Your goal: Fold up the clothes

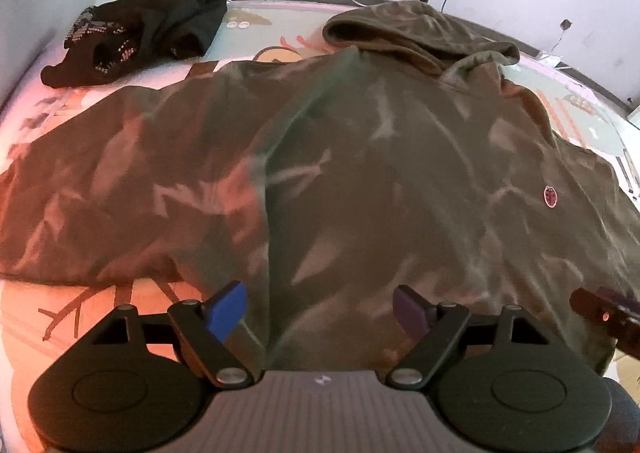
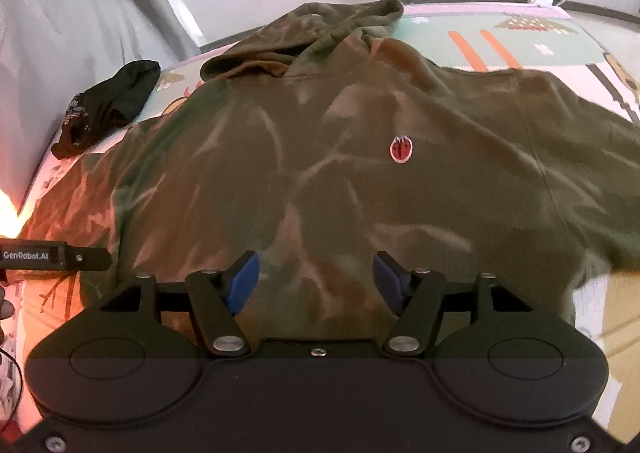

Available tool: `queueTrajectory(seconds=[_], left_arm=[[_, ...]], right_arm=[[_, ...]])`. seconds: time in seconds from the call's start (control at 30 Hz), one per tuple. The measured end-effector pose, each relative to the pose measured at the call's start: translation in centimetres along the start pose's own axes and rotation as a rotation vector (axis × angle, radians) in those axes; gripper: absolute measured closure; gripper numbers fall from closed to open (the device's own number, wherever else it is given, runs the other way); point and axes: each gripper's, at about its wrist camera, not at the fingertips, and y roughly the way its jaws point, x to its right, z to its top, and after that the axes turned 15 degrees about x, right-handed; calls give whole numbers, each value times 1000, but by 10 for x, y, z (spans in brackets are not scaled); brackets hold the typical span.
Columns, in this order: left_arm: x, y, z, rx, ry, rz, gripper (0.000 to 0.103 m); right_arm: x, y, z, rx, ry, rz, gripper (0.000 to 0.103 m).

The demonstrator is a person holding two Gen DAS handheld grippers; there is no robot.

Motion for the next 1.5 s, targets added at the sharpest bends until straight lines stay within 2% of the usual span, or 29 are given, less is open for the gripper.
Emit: queueTrajectory(seconds=[0.13,0.23,0.37,0.5,0.67,0.83,0.97,1.23,1.37,1.43,1.5], left_arm=[[8,-4,-6,1,46,22,21],[11,-6,-7,9,31,1,20],[6,2,-10,25,-10,10,18],[-12,16,-13,37,-34,-4,18],[-36,31,-14,93,70,13,18],[-63,43,-6,136,88,-7,18],[-93,43,3,203,2,-50,18],[-145,58,-9,237,-42,66,14],[-168,62,-24,221,-106,117,15],[-178,59,-33,240,-140,114,14],[-183,57,-40,254,-155,158,14]], right_arm=[[4,-9,-10,-10,28,-11,42],[8,-13,-17,-17,46,-23,42],[10,-16,-24,-16,57,-31,42],[11,-16,-29,-21,79,-44,42],[10,-13,-34,-2,81,-52,42],[0,0,-37,-12,103,-14,42],[-37,20,-27,-1,19,49,42],[-145,81,29,55,-123,219,43],[-200,118,52,33,-181,278,44],[-226,140,59,16,-213,294,45],[-251,163,65,-1,-246,310,45]])
